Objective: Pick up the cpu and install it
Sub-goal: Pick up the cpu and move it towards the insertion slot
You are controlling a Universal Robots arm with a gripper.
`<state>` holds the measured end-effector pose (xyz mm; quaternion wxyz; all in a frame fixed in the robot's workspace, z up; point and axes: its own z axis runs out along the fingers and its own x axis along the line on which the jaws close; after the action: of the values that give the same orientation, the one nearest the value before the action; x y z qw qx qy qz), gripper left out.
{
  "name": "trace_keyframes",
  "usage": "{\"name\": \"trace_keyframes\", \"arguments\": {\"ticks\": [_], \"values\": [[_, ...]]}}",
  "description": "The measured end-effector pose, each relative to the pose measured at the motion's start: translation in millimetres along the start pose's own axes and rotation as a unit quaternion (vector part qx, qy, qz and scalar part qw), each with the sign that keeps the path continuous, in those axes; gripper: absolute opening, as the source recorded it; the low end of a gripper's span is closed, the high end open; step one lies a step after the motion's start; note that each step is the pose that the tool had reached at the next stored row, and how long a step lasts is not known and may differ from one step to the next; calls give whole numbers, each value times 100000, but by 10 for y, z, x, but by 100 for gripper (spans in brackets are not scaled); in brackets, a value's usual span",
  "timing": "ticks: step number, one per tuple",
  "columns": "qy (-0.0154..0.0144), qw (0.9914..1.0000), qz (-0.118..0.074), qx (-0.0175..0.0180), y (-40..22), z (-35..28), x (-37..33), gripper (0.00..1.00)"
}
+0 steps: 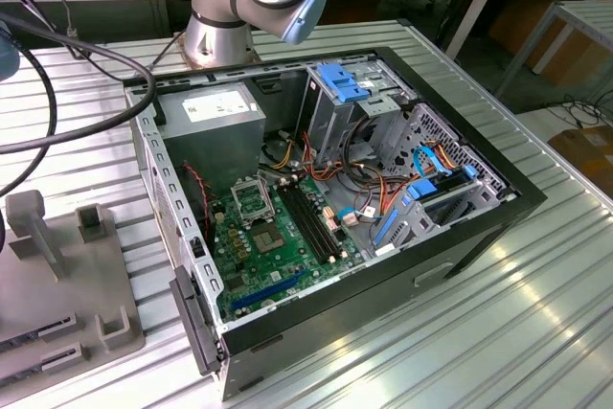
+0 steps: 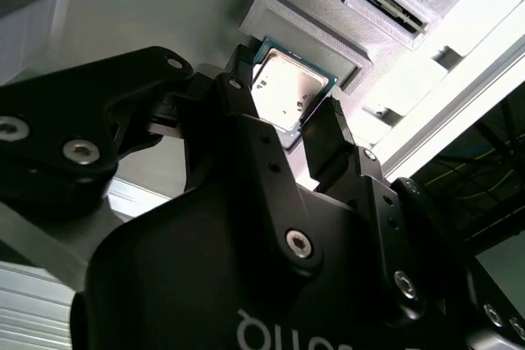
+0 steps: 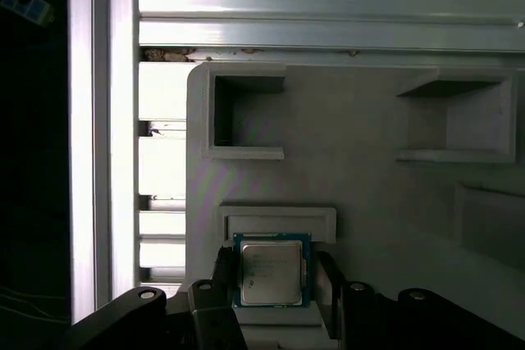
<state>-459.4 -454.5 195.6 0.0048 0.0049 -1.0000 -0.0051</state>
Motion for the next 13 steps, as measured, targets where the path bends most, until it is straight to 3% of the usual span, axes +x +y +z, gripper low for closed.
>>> {"name": "trace_keyframes", "arguments": {"ticks": [13], "values": [[2,100000,-15,1,-12,1,6,51]]}}
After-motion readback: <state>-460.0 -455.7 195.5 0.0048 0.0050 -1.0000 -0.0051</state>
